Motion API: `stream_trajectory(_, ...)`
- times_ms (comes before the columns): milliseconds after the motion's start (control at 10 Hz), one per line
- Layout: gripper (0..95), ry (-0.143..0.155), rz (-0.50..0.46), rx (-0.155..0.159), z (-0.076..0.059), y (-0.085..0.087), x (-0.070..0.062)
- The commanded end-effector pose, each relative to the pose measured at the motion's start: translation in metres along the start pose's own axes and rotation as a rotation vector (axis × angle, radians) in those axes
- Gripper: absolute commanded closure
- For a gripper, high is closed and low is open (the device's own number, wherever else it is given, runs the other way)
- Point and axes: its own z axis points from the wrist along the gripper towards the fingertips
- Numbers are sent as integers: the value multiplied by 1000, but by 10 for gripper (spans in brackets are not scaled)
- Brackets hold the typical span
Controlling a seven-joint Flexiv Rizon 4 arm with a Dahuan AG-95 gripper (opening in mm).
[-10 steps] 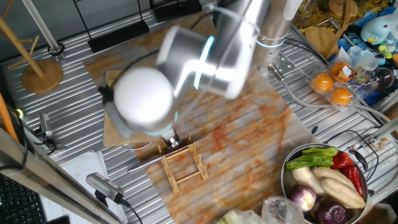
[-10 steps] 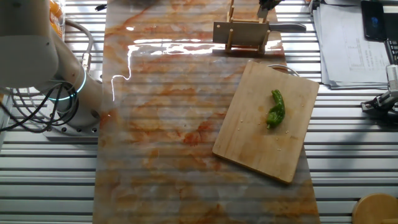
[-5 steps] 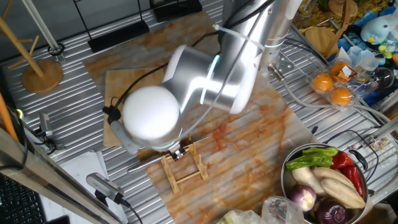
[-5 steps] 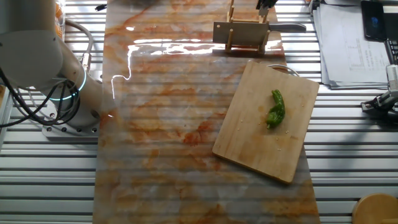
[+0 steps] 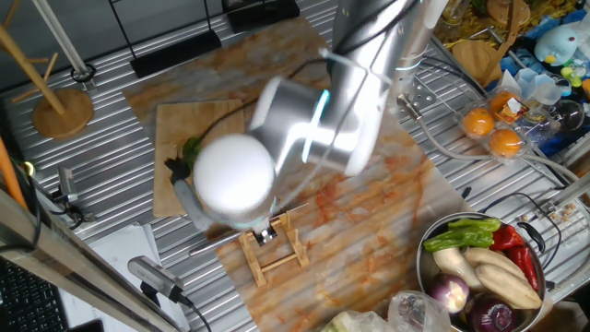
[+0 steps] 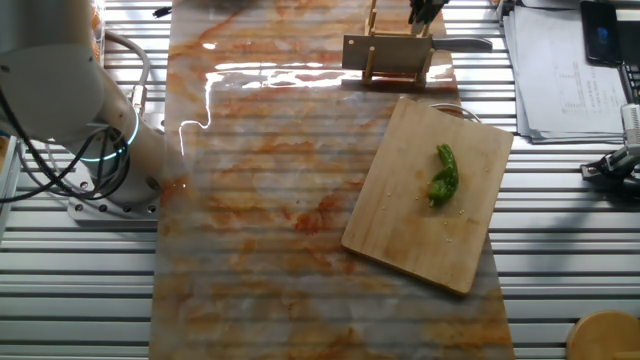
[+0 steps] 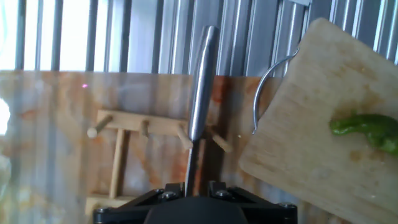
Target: Chop the chili peppers
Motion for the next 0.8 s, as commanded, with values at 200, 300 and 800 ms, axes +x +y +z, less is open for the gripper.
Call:
stream_trajectory(200,760,0,7,26,15,6,-1)
stream_trajectory(300,760,-2,5,34,19,7,-1)
stream_trajectory(800,760,-2,-5,49,26,-4,2)
